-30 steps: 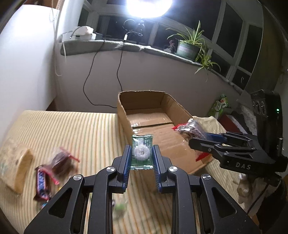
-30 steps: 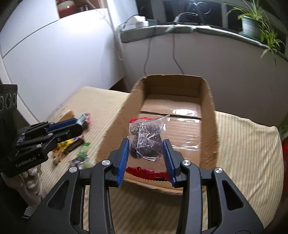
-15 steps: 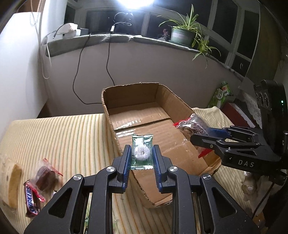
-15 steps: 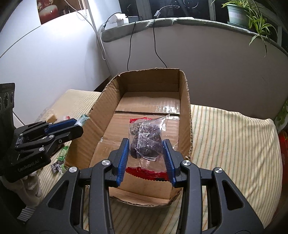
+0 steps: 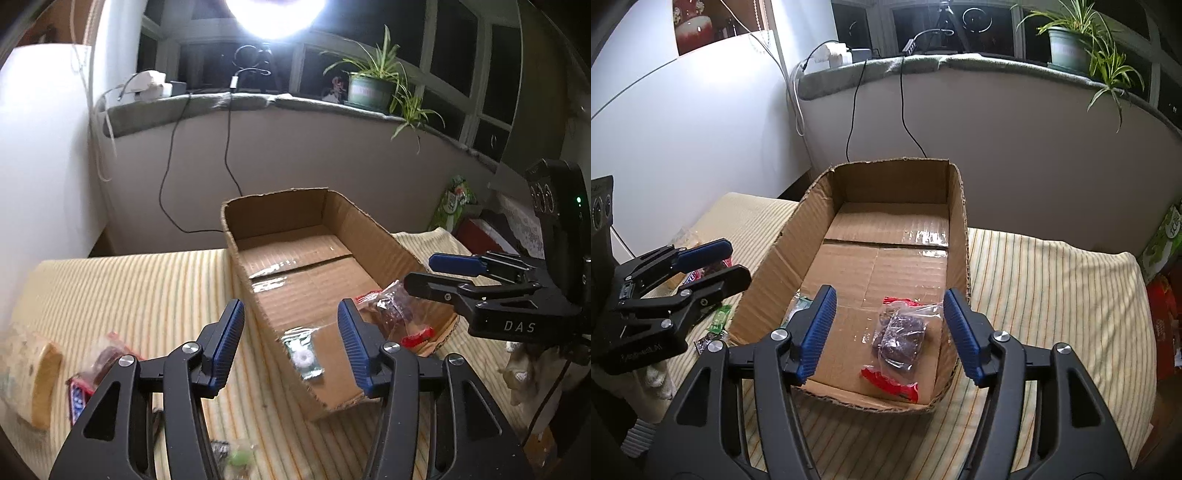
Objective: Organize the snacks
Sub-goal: 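Move both open grippers back over the snack pile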
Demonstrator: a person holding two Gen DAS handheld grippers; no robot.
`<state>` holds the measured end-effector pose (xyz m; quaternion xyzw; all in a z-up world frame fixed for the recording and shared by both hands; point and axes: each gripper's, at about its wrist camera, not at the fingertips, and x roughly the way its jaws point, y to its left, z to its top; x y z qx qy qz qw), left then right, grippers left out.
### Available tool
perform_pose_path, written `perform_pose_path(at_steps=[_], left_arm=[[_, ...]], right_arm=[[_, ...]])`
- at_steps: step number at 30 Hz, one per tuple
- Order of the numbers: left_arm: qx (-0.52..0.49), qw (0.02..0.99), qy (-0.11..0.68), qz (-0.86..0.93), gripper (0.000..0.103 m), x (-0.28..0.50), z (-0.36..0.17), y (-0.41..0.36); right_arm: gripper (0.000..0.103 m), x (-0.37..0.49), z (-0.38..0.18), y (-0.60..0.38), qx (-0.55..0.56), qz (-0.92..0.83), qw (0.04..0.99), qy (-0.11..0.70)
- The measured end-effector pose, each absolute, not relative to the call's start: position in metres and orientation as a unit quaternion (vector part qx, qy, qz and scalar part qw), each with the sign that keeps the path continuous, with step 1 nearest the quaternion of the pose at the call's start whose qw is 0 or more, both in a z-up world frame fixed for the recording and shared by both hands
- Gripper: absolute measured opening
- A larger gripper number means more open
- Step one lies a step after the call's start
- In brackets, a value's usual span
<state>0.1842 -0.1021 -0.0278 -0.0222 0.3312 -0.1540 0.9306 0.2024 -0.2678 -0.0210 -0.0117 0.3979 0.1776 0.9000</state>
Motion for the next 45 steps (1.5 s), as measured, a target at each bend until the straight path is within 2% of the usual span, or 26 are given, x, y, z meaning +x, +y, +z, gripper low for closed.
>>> perform_pose_path(at_steps=[7,14,15,16,18,22,37,39,43,45], left_arm=[[-0.031,0.933,0.334,-0.13,0.052,0.161,-0.02,-0.077],[-0.082,0.936,0.334,-0.081,0.052,0.127,-0.018,-0.02],[-0.088,0.934,0.338,-0.071,0.055,0.122,-0.02,-0.011],[-0.094,0.933,0.342,-0.062,0.064,0.117,-0.021,-0.004],[-0.106,0.93,0.349,-0.044,0.071,0.105,-0.025,0.01],[-0.111,0.927,0.357,-0.012,0.071,0.082,-0.035,0.031],[-0.123,0.918,0.378,-0.016,0.07,0.041,-0.067,0.05],[-0.125,0.916,0.381,-0.025,0.067,0.042,-0.071,0.047],[-0.128,0.912,0.389,-0.038,0.057,0.045,-0.077,0.043],[-0.133,0.909,0.392,-0.041,0.056,0.048,-0.08,0.044]], right_arm=[[0.063,0.182,-0.011,-0.256,-0.012,0.191,0.903,0.384],[0.063,0.151,-0.003,-0.237,-0.008,0.224,0.901,0.372],[0.063,0.146,-0.003,-0.232,-0.008,0.231,0.899,0.371],[0.063,0.141,-0.002,-0.228,-0.008,0.238,0.898,0.37],[0.063,0.133,-0.001,-0.219,-0.011,0.251,0.895,0.37],[0.072,0.118,-0.002,-0.198,-0.021,0.28,0.885,0.372],[0.073,0.089,-0.05,-0.126,-0.035,0.345,0.836,0.426],[0.071,0.09,-0.057,-0.122,-0.028,0.347,0.83,0.436],[0.057,0.095,-0.072,-0.113,-0.016,0.349,0.819,0.455],[0.056,0.1,-0.079,-0.11,-0.011,0.345,0.817,0.462]])
